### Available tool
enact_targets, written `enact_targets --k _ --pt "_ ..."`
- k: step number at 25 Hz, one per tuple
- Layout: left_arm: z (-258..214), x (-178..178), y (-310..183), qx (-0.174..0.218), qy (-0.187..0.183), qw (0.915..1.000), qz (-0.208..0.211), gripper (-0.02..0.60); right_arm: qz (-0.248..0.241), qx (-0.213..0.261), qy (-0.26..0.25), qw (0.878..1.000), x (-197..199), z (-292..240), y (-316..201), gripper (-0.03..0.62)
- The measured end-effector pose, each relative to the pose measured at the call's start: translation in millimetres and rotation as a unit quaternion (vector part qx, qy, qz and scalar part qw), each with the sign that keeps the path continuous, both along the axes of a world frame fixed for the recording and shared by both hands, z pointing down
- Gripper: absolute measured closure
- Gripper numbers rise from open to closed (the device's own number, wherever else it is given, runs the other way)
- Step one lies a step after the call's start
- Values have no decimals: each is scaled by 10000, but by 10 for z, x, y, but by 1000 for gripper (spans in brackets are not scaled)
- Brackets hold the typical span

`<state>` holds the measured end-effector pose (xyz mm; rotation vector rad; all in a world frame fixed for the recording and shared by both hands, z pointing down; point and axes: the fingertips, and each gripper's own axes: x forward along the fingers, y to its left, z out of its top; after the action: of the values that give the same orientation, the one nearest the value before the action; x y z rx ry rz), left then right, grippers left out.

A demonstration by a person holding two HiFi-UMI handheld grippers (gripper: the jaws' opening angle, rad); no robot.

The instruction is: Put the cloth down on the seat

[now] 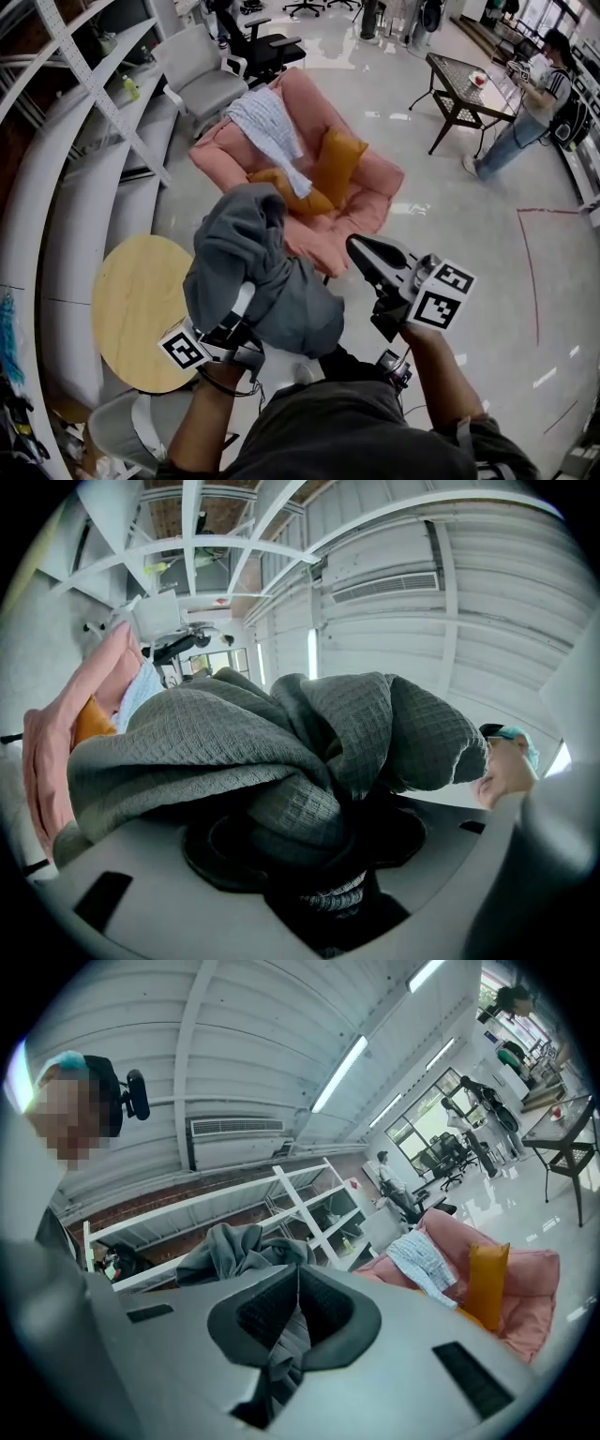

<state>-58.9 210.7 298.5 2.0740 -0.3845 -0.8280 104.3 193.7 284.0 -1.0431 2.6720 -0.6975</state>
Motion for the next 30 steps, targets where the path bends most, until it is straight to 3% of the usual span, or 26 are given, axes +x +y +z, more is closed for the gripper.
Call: enact_targets --k 16,30 --pt "64 755 -1267 -283 -120 9978 -595 313 -431 -134 -195 9988 891 158 -1385 578" --pt "40 834 -2195 -195 -120 9970 -735 313 -573 -169 -178 9981 933 199 -2270 577"
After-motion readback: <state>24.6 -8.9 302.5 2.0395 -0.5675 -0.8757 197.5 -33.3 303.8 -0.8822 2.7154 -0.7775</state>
